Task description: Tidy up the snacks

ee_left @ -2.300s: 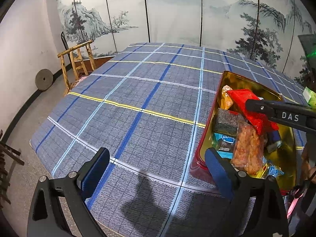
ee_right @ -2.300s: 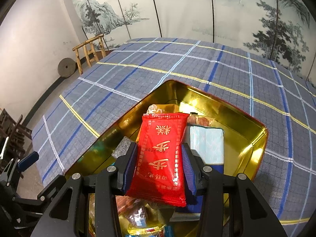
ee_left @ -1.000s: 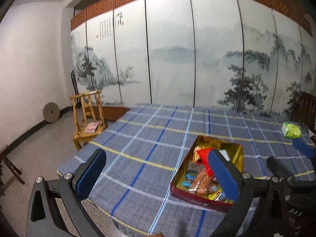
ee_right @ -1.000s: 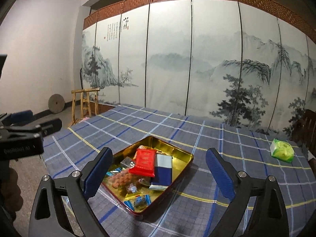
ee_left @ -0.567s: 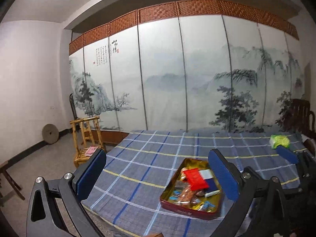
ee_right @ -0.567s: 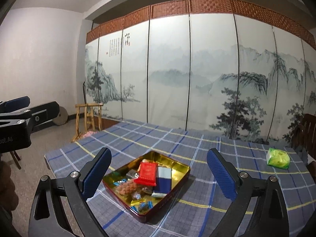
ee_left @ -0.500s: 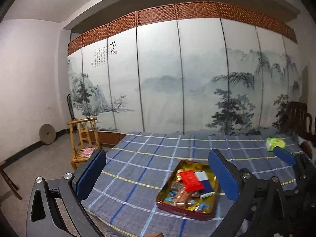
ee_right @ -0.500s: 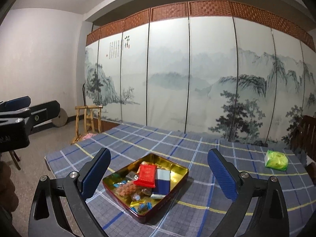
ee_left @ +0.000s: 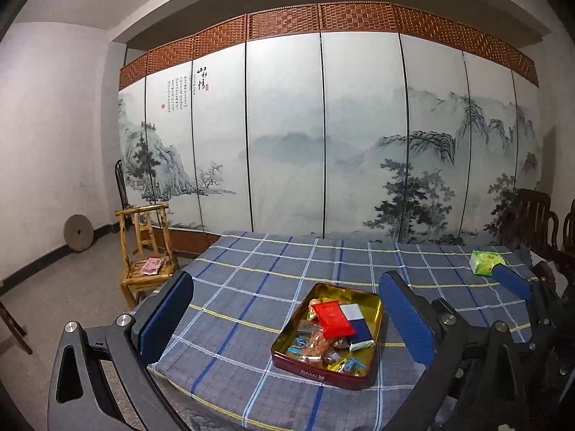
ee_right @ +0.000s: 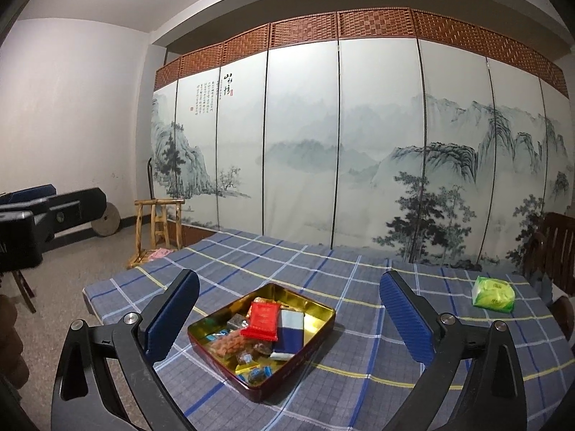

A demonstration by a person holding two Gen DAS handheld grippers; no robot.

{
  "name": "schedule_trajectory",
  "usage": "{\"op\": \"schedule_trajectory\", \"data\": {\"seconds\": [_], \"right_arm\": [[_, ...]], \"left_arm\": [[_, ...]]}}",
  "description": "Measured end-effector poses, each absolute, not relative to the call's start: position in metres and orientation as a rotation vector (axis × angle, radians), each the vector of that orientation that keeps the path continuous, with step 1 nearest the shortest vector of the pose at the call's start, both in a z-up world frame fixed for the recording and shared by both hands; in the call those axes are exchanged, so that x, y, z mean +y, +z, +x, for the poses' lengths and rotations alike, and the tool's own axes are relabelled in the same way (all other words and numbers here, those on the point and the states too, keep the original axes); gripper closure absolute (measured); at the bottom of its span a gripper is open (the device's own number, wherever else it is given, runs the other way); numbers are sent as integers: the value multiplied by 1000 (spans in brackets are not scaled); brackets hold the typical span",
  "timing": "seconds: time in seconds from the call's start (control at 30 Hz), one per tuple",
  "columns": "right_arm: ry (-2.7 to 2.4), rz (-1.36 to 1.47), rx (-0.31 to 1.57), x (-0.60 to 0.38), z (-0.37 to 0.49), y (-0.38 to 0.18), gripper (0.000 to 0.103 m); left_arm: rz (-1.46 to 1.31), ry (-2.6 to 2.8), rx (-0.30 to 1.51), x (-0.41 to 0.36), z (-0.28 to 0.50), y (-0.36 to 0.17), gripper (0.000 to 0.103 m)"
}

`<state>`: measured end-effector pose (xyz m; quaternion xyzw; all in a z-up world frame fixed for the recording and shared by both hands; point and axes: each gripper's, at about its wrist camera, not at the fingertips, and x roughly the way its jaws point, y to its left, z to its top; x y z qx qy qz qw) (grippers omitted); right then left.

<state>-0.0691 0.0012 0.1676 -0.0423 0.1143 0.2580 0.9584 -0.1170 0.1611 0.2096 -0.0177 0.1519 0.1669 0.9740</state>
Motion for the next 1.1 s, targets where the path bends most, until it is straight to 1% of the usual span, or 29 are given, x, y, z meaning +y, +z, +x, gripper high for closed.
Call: {"op": "schedule_trajectory", "data": {"seconds": [0.23, 0.7, 1.1], "right_arm": [[520, -107, 253, 5, -69, 163, 2], [483, -130, 308, 14, -66, 145, 2], [489, -135, 333, 19, -67, 137, 2]], "left_arm": [[-61, 349, 329, 162, -118, 199, 0], [-73, 395, 426, 171, -105, 157, 0], [-83, 413, 446, 175, -104, 147, 0]]}}
